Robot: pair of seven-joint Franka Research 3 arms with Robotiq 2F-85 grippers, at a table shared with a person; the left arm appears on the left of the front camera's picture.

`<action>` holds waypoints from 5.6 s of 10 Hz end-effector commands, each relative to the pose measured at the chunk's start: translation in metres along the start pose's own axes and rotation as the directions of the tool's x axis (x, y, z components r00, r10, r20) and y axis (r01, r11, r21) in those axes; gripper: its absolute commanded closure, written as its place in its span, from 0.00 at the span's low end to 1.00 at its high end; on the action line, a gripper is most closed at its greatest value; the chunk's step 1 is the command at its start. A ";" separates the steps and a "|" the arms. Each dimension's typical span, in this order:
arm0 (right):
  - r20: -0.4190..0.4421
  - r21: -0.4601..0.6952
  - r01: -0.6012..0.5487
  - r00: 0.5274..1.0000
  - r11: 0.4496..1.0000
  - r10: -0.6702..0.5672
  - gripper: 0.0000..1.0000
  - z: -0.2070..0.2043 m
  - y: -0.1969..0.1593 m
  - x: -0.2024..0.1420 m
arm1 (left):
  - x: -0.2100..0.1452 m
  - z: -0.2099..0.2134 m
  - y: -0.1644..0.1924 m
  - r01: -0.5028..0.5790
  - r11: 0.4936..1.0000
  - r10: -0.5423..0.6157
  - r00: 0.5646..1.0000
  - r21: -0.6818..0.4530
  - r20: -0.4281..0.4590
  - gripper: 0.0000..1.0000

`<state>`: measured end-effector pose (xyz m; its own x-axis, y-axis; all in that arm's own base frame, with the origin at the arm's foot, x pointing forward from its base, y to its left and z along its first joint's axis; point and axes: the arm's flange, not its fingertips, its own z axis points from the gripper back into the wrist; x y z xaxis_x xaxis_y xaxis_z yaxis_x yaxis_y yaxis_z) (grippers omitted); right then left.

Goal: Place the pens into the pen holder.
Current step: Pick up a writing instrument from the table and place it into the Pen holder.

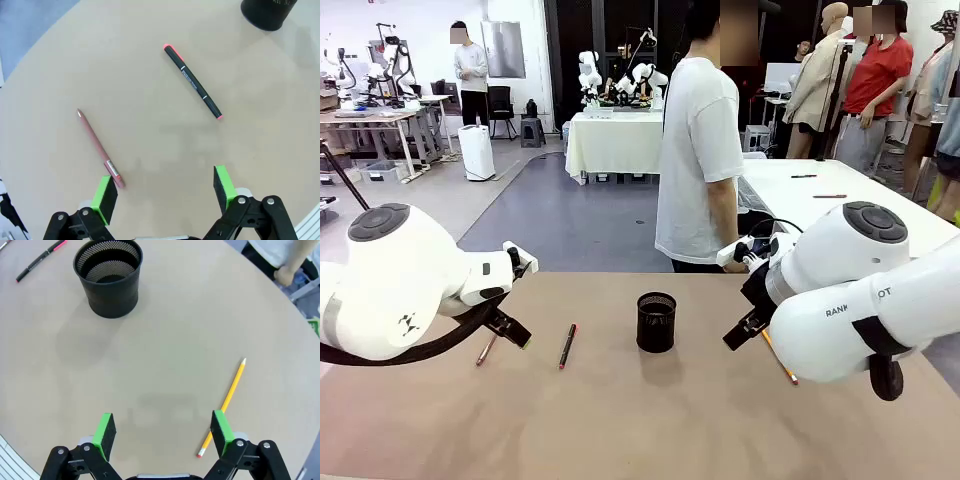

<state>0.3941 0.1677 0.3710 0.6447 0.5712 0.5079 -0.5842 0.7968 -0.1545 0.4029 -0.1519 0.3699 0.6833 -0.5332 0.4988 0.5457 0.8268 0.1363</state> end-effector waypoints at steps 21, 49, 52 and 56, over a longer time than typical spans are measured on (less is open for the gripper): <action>0.000 0.000 0.000 1.000 1.000 0.000 0.00 0.000 0.000 0.000 | 0.000 0.000 0.000 0.000 1.000 0.000 1.000 0.000 0.000 0.00; 0.139 0.430 -0.060 0.990 0.901 0.000 0.00 0.063 -0.055 0.020 | 0.027 0.069 -0.021 0.407 0.839 -0.327 0.908 -0.363 0.262 0.00; 0.196 0.450 -0.119 0.980 0.885 0.032 0.00 0.095 -0.084 0.033 | 0.016 0.109 0.019 0.418 0.860 -0.300 0.878 -0.292 0.373 0.00; 0.225 0.476 -0.200 0.969 0.856 0.102 0.00 0.133 -0.107 0.048 | 0.011 0.142 0.070 0.416 0.876 -0.318 0.879 -0.244 0.356 0.00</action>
<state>0.4190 0.0863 0.5199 0.4825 0.5834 0.6534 -0.8436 0.5101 0.1675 0.3814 -0.0780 0.5004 0.2668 -0.6539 0.7080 0.8775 0.4686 0.1022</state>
